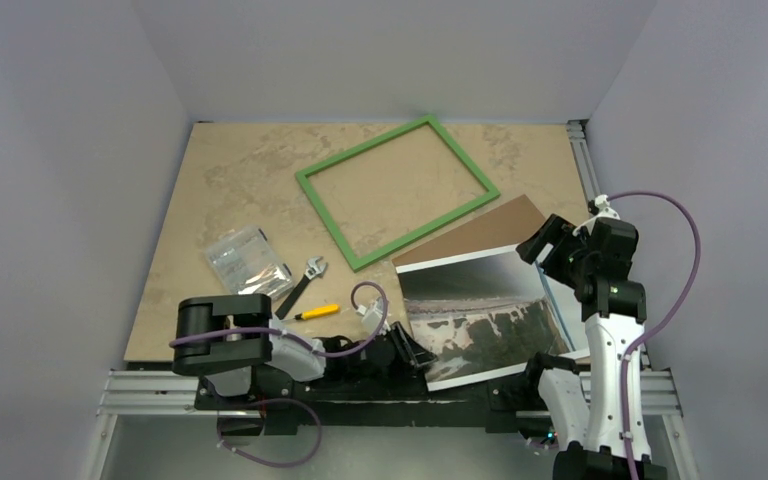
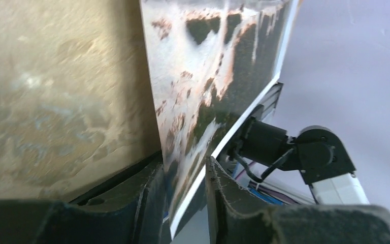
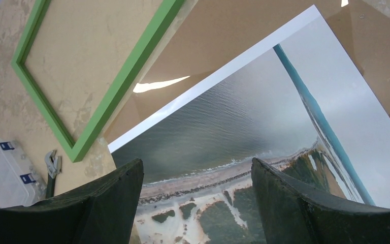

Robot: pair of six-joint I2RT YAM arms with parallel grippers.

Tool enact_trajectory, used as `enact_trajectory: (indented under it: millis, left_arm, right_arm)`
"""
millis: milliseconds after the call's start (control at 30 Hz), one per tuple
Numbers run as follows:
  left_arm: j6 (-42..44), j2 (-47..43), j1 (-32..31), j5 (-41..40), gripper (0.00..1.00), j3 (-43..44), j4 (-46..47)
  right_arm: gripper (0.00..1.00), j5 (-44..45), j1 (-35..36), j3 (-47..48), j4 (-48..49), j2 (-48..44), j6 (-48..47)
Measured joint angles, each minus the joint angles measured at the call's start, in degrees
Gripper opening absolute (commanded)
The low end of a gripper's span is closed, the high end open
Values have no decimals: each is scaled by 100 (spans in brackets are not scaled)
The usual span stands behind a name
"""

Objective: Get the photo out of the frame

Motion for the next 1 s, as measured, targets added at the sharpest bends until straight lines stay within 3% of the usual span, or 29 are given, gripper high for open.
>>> enact_trajectory:
  millis: [233, 433, 733, 900, 1000]
  left_arm:
    - [409, 210, 511, 577, 0, -173, 1169]
    - [623, 321, 669, 616, 0, -289, 1853]
    - [-98, -1668, -13, -1401, 0, -509, 1003]
    - [-592, -1635, 35, -2245, 0, -507, 763]
    - [-833, -1471, 66, -2538, 0, -247, -20]
  right_arm:
    - [77, 7, 0, 0, 7, 20, 0]
    - [76, 48, 0, 0, 13, 9, 7]
    - [76, 48, 0, 4, 131, 120, 11]
    - [76, 46, 0, 4, 164, 227, -20]
    - [76, 48, 0, 4, 162, 243, -46]
